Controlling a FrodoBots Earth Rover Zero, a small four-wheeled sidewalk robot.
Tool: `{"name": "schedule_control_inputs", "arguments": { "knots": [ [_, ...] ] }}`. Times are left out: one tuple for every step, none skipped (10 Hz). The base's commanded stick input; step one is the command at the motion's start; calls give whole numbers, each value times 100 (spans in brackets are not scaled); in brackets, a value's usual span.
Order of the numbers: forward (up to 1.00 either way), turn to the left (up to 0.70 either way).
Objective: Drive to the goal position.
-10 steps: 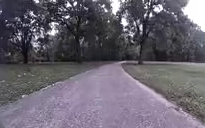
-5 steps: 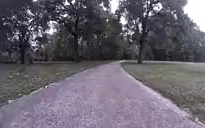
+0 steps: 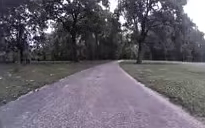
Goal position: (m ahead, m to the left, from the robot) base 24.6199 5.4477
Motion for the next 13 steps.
{"name": "schedule_control_inputs", "arguments": {
  "knots": [
    [70,0],
    [70,0],
    [70,0],
    [70,0],
    [70,0],
    [70,1],
    [70,1],
    [70,1],
    [70,1],
    [70,1],
    [70,1],
    [70,1],
    [70,1]
  ]
}}
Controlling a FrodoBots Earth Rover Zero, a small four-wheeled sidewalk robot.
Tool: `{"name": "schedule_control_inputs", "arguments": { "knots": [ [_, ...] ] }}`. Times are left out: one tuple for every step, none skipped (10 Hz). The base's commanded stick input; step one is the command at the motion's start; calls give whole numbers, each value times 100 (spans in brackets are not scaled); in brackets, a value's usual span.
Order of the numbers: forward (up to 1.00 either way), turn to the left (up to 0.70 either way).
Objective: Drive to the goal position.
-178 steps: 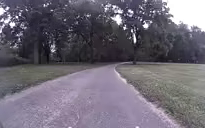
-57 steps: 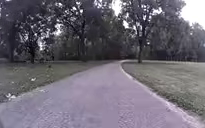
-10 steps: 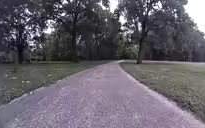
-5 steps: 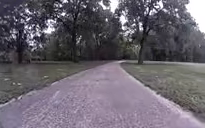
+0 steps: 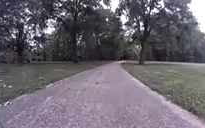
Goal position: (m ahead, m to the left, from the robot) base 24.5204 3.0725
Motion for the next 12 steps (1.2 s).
{"name": "schedule_control_inputs", "arguments": {
  "knots": [
    [70,1],
    [70,1],
    [70,1],
    [70,1],
    [70,1],
    [70,1],
    [70,1],
    [70,1],
    [70,1],
    [70,1],
    [70,1],
    [70,1]
  ]
}}
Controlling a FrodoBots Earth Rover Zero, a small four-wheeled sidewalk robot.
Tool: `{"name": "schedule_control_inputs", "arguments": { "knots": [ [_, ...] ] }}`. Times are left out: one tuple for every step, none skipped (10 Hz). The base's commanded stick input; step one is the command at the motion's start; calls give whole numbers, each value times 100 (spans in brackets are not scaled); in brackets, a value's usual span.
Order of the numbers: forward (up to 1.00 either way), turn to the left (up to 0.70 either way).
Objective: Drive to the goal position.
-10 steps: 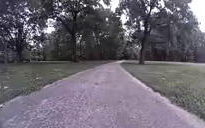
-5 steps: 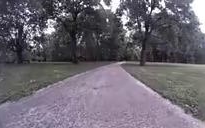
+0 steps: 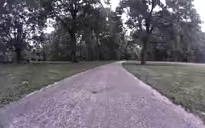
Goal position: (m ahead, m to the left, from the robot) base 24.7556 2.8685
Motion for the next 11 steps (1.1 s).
{"name": "schedule_control_inputs", "arguments": {
  "knots": [
    [70,1],
    [70,1],
    [70,1],
    [70,1],
    [70,1],
    [70,0],
    [70,0],
    [70,0],
    [70,-5],
    [70,-11],
    [70,-6]
  ]
}}
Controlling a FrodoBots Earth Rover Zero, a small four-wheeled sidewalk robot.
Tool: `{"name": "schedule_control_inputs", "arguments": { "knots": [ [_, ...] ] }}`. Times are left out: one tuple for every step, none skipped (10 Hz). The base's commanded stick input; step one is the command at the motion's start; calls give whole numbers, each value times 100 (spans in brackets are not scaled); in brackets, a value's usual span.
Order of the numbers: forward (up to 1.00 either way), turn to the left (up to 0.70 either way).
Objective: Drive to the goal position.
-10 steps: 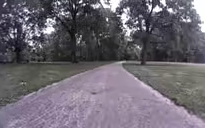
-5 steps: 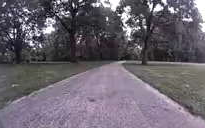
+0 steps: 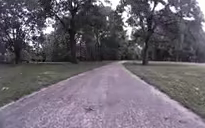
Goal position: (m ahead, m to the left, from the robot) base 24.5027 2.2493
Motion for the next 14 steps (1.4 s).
{"name": "schedule_control_inputs", "arguments": {
  "knots": [
    [70,0],
    [70,0],
    [70,0],
    [70,0],
    [70,0],
    [70,-1],
    [70,-1],
    [70,-2],
    [70,-7],
    [70,-13],
    [70,-14],
    [70,-10],
    [70,0],
    [70,0]
  ]
}}
